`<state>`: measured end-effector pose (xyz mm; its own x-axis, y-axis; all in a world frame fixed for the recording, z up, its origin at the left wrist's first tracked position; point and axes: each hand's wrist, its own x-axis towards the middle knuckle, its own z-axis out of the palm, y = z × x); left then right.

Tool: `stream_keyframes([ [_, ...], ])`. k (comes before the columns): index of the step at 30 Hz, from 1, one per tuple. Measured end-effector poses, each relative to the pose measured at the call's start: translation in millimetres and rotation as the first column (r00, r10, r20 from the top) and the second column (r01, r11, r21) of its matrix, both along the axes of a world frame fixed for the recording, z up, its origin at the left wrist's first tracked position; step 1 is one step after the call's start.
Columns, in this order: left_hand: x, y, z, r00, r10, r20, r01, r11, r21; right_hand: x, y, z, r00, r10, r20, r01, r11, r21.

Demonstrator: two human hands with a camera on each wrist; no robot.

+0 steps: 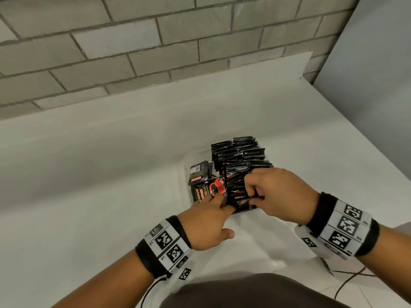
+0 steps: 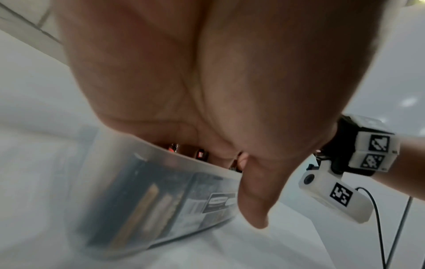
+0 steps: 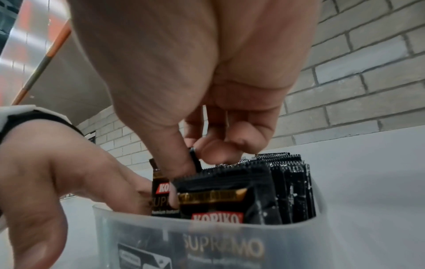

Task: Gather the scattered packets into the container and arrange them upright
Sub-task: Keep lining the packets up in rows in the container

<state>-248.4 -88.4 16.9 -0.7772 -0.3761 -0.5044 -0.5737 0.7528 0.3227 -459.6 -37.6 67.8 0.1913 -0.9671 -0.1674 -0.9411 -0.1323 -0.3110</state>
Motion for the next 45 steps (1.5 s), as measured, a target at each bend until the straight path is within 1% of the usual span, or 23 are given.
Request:
stream_keyframes([
  [2, -1.4, 0.3, -1.4, 0.999, 0.0, 0.042, 0.001, 1.0, -0.009, -1.8, -3.9, -0.5, 0.998, -0.008, 0.055, 0.007, 1.0, 0.016],
  [6, -2.0, -4.2, -1.7, 1.0, 0.011, 0.018, -0.012, 0.999, 0.034, -9.4, -8.0, 5.7, 0.985, -0.028, 0.169, 0.023, 0.999, 0.031],
  [8, -0.5, -7.4, -2.8, 1.0, 0.011, 0.004, -0.011, 0.999, 0.046, -12.2, -8.2, 8.4, 0.981, -0.019, 0.195, 0.016, 1.0, 0.016],
  [14, 5.0, -10.7, -7.1, 0.993, 0.079, -0.089, -0.07, 0.993, 0.095, -16.9, -6.6, 5.2, 0.987, -0.012, 0.162, 0.016, 1.0, -0.026],
  [18, 4.6, -9.0, -2.7, 0.989, 0.06, -0.136, -0.05, 0.996, 0.075, -16.2, -6.1, 9.3, 0.986, 0.027, 0.164, -0.019, 0.999, -0.051],
  [20, 4.8, -8.2, 0.1, 0.983, 0.079, -0.168, -0.067, 0.995, 0.073, -13.1, -5.2, 7.9, 0.99, 0.065, 0.127, -0.061, 0.997, -0.036],
  [23, 8.3, -8.8, 3.1, 0.963, 0.131, -0.235, -0.103, 0.987, 0.125, -9.0, -2.3, 3.3, 0.998, 0.066, 0.019, -0.067, 0.998, 0.014],
  [28, 16.2, -14.4, 7.3, 0.926, 0.207, -0.316, -0.143, 0.966, 0.215, -15.3, -4.7, 4.5, 1.0, 0.016, -0.006, -0.016, 1.0, 0.007],
  [30, 18.3, -15.6, 9.5, 0.903, 0.244, -0.354, -0.151, 0.951, 0.269, -18.5, -6.2, 7.0, 0.999, 0.008, 0.043, -0.01, 0.999, 0.045],
  [32, 20.5, -16.7, 11.8, 0.874, 0.299, -0.383, -0.176, 0.93, 0.324, -22.9, -6.4, 11.2, 0.991, 0.003, 0.136, -0.014, 0.997, 0.081],
  [34, 22.4, -17.5, 12.6, 0.856, 0.329, -0.398, -0.204, 0.924, 0.323, -29.3, -4.8, 17.3, 0.971, 0.004, 0.237, -0.03, 0.994, 0.104],
  [36, 22.5, -16.8, 11.8, 0.865, 0.317, -0.388, -0.211, 0.933, 0.293, -39.5, -0.9, 23.5, 0.957, 0.017, 0.29, -0.049, 0.994, 0.102],
  [37, 21.9, -15.3, 11.3, 0.877, 0.302, -0.374, -0.207, 0.939, 0.274, -45.7, 1.6, 25.5, 0.957, 0.028, 0.288, -0.057, 0.994, 0.094],
  [40, 17.1, -9.2, 10.2, 0.926, 0.244, -0.289, -0.185, 0.958, 0.217, -60.1, 7.3, 22.5, 0.978, 0.029, 0.208, -0.053, 0.992, 0.114],
  [42, 14.5, -7.5, 8.9, 0.954, 0.179, -0.24, -0.141, 0.975, 0.17, -60.7, 9.9, 12.6, 0.986, 0.026, 0.164, -0.05, 0.989, 0.14],
  [45, 11.4, -7.4, 7.0, 0.976, 0.107, -0.19, -0.084, 0.989, 0.125, -56.2, 13.1, -2.5, 0.985, 0.052, 0.163, -0.066, 0.994, 0.082],
])
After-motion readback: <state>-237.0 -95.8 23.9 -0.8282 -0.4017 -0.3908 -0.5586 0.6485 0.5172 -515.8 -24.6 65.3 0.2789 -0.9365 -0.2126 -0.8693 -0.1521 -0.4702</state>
